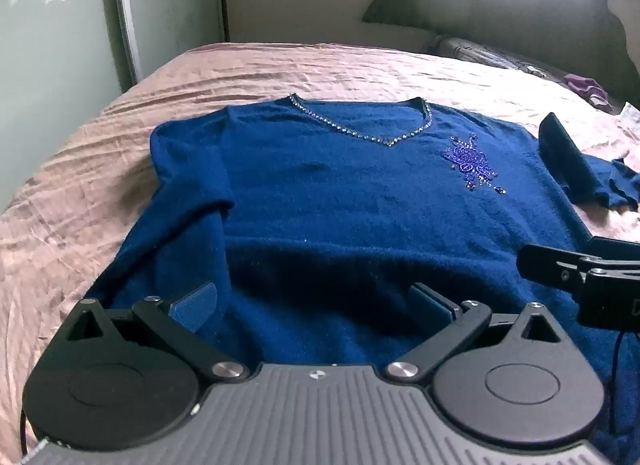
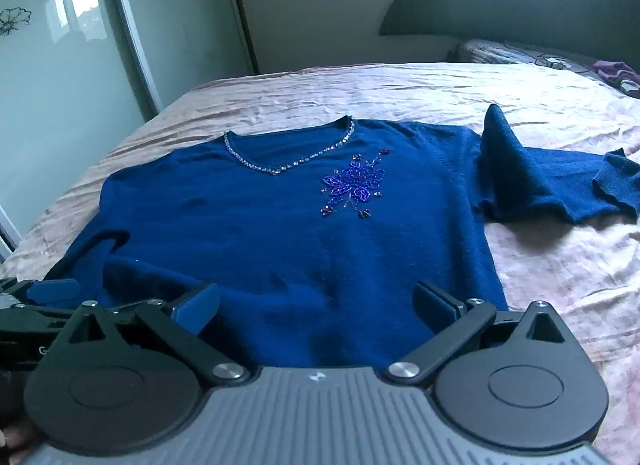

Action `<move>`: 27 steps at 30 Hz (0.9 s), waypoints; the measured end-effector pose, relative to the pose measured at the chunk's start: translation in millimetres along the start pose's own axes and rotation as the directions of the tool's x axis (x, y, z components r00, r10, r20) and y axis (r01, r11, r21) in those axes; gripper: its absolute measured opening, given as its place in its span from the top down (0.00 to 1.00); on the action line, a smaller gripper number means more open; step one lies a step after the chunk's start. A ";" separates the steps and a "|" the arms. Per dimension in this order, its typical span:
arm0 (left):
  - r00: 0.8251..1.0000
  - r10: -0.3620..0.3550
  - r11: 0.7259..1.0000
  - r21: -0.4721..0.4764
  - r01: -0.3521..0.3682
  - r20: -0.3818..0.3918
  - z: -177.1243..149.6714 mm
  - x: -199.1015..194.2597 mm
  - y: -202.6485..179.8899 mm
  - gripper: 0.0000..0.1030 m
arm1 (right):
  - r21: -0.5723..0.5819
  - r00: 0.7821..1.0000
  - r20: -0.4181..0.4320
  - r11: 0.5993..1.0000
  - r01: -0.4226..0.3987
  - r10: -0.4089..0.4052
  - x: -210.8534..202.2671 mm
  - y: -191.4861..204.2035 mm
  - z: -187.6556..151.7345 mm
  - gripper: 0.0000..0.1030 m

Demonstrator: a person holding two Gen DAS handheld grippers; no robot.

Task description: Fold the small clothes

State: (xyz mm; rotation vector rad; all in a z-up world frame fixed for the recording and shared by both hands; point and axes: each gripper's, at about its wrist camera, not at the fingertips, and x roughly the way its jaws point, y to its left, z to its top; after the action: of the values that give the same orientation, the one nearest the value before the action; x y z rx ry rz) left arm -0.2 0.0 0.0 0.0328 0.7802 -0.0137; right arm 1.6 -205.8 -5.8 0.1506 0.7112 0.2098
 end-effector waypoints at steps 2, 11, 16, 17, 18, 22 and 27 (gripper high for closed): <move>1.000 0.002 1.000 0.003 -0.002 0.006 -0.4 0.0 0.0 0.01 | -0.001 1.000 0.010 1.000 -0.001 0.001 0.4 -0.1 -0.9 0.00; 1.000 0.008 1.000 -0.008 -0.008 -0.014 4.6 0.4 -3.1 0.01 | -0.003 1.000 0.001 1.000 0.002 -0.002 -3.1 1.6 -1.7 0.00; 0.998 0.052 0.999 -0.003 -0.052 -0.021 -3.0 5.5 -2.3 0.01 | -0.006 1.000 -0.002 1.000 0.006 -0.006 2.1 0.1 -3.5 0.00; 0.998 0.054 0.999 -0.001 -0.054 -0.023 -3.1 5.7 -2.8 0.01 | -0.006 1.000 -0.002 1.000 0.007 -0.007 1.7 0.1 -3.6 0.00; 0.998 0.053 0.999 0.000 -0.053 -0.025 -3.1 5.9 -3.0 0.01 | -0.005 1.000 -0.003 1.000 0.007 -0.007 1.7 -0.4 -3.4 0.00; 0.997 0.056 0.998 0.004 -0.056 -0.054 -2.3 7.6 -5.4 0.01 | -0.001 1.000 -0.007 1.000 0.007 -0.007 2.8 -1.7 -3.5 0.00; 0.993 0.092 0.995 0.056 -0.088 -0.079 -3.4 11.7 -13.3 0.01 | -0.005 1.000 -0.007 1.000 0.006 -0.006 3.0 -1.8 -3.8 0.00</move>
State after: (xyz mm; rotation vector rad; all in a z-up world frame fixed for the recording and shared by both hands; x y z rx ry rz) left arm 5.4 -13.1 -11.0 0.1188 0.8588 0.0530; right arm 1.5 -206.6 -10.9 0.1429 0.7179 0.2063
